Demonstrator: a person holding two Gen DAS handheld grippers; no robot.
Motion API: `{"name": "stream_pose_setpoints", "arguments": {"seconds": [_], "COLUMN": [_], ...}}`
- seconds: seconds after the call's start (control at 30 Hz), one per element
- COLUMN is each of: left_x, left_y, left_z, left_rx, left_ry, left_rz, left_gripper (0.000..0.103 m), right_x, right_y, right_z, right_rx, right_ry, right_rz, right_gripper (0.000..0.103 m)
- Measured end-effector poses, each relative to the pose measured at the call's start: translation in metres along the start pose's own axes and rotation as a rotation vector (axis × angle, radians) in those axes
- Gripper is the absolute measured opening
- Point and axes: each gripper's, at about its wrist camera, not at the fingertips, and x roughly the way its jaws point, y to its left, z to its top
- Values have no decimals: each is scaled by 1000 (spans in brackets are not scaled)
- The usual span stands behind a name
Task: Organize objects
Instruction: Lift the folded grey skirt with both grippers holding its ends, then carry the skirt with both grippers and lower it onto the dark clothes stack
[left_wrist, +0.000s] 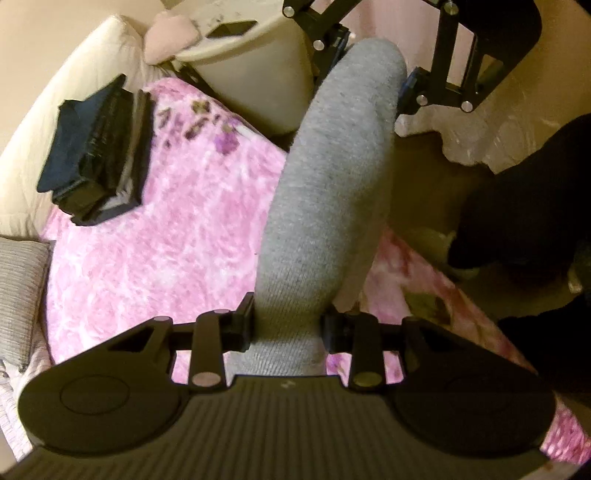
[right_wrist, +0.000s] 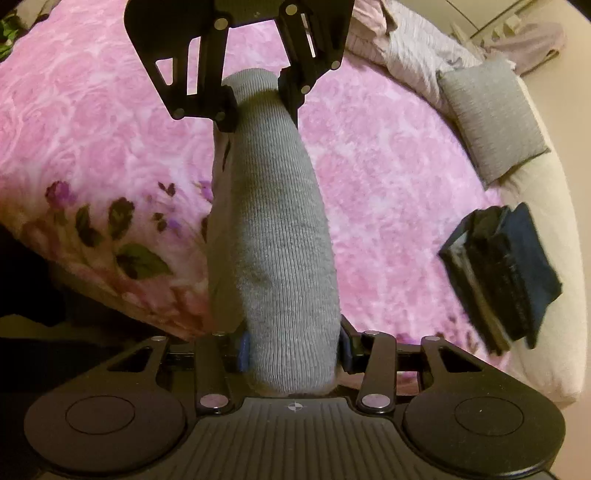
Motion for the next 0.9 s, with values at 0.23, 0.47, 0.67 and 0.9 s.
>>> {"name": "stream_pose_setpoints", "arguments": {"seconds": [0.23, 0.47, 0.67, 0.9], "left_x": [-1, 29, 42, 47], "left_y": [51, 129, 188, 251], "left_z": [72, 171, 224, 243], "left_rx": [-25, -117, -172, -156], "left_ry": [-18, 6, 11, -9], "left_rz": [86, 128, 155, 205], "left_gripper": [30, 30, 30, 30], "right_x": [-11, -3, 4, 15], "right_y": [-89, -209, -299, -375], "right_z": [-36, -99, -126, -121], "right_rx": [-62, -147, -218, -259], "right_ry": [-50, -104, -124, -127], "right_rz": [-78, -106, -101, -131], "right_gripper": [41, 41, 41, 41]}}
